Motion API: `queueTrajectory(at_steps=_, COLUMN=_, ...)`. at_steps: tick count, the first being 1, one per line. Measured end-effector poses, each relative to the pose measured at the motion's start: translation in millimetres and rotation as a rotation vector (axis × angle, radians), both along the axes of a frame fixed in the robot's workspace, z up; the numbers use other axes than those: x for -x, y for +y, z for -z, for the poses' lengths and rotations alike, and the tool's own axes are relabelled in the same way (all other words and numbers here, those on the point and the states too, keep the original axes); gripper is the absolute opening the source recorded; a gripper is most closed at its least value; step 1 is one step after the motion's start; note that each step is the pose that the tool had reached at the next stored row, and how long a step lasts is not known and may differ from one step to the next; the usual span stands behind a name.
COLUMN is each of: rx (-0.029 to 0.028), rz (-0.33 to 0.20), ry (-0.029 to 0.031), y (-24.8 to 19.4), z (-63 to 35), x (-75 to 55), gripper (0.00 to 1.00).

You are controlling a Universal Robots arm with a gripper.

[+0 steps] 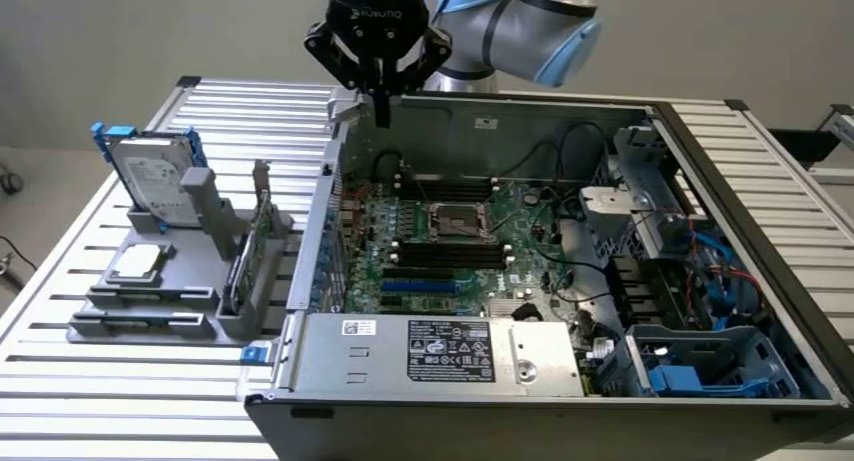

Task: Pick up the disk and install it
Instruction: 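Reach for the disk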

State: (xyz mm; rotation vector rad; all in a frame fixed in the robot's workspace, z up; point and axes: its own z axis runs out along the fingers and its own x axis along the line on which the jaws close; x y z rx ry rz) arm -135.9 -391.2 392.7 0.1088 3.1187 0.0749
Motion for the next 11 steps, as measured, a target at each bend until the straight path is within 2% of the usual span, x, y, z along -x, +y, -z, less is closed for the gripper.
queueTrajectory(at_steps=2, rx=-0.0001, rz=0.000, ry=0.0012, y=2.3, z=0.0, x=7.0, gripper=0.11)
queueTrajectory(at_steps=7, rx=-0.0007, rz=0.000, ry=0.0121, y=4.1, z=0.3, x=27.5, gripper=0.11)
queueTrajectory(at_steps=11, rx=-0.0008, rz=0.000, ry=0.0137, y=4.9, z=0.9, x=45.8, gripper=0.11)
